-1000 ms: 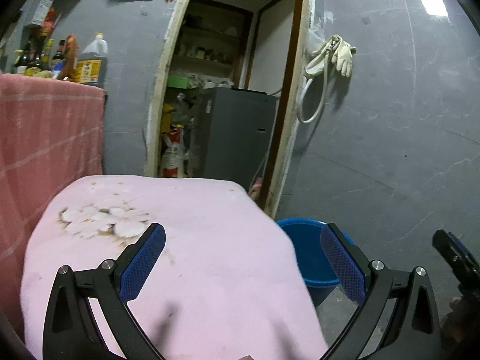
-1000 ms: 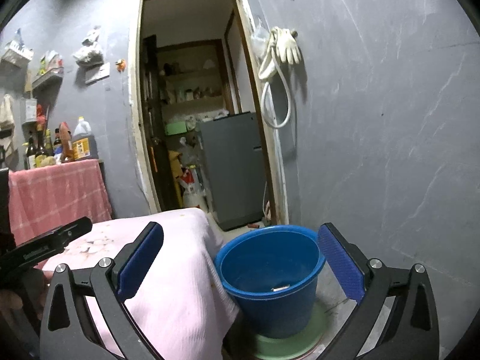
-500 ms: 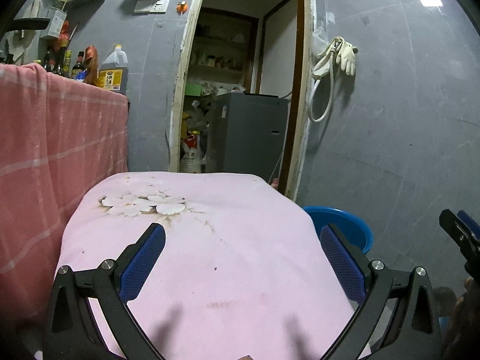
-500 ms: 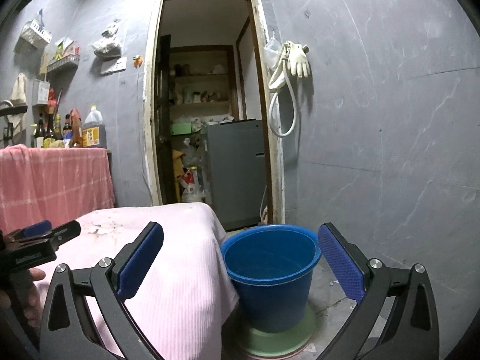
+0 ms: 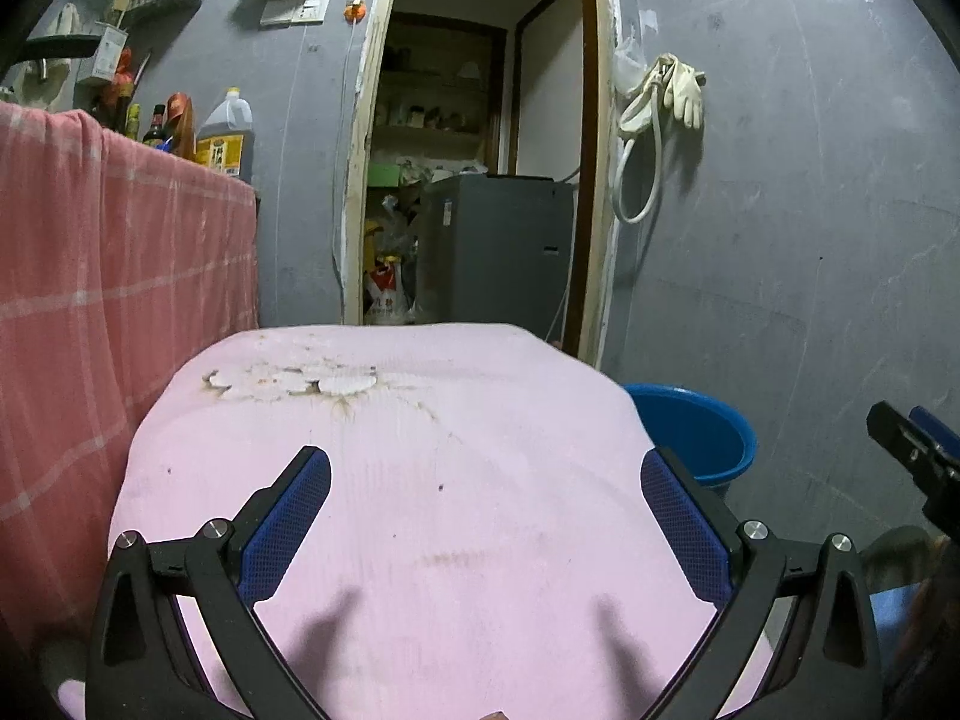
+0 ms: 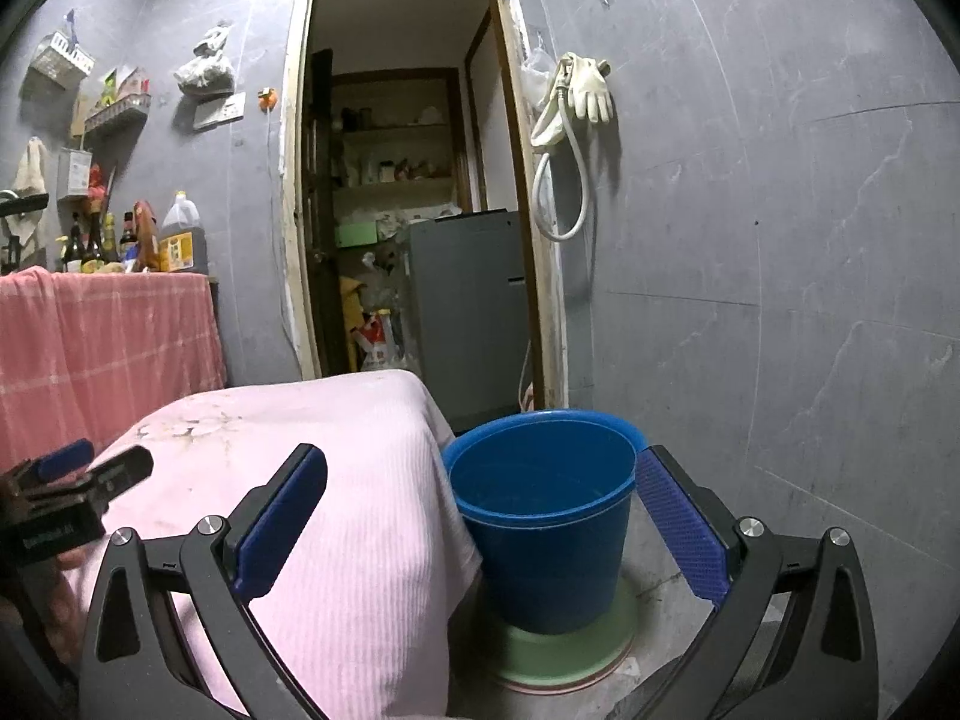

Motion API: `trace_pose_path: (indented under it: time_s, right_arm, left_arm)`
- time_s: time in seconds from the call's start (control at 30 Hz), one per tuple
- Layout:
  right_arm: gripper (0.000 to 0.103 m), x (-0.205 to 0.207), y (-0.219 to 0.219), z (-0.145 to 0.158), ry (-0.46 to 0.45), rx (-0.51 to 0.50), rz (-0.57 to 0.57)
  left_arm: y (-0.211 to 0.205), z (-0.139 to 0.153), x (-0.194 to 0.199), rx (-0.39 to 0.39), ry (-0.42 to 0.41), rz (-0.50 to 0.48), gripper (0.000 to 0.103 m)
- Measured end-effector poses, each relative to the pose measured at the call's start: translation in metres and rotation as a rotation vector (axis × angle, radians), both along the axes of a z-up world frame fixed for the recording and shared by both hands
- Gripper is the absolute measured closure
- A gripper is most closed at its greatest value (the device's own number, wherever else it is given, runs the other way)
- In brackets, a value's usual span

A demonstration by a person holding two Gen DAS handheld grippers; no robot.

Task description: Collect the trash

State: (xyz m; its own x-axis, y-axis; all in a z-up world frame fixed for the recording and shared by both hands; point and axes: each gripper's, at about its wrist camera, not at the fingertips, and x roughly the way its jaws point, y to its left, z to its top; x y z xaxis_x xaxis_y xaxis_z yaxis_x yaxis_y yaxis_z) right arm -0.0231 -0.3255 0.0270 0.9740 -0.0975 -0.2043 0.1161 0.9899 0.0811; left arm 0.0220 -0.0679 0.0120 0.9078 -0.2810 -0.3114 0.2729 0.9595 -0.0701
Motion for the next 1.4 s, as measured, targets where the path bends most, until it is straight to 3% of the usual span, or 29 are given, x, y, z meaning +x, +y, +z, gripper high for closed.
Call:
trace_pose_path:
  time_s: [1.4]
  right_arm:
    - [0.000, 0.005, 0.002, -0.008, 0.035, 0.015, 0.018]
  left_arm:
    - [0.011, -0.006, 0.001, -0.017, 0.007, 0.025, 0.002]
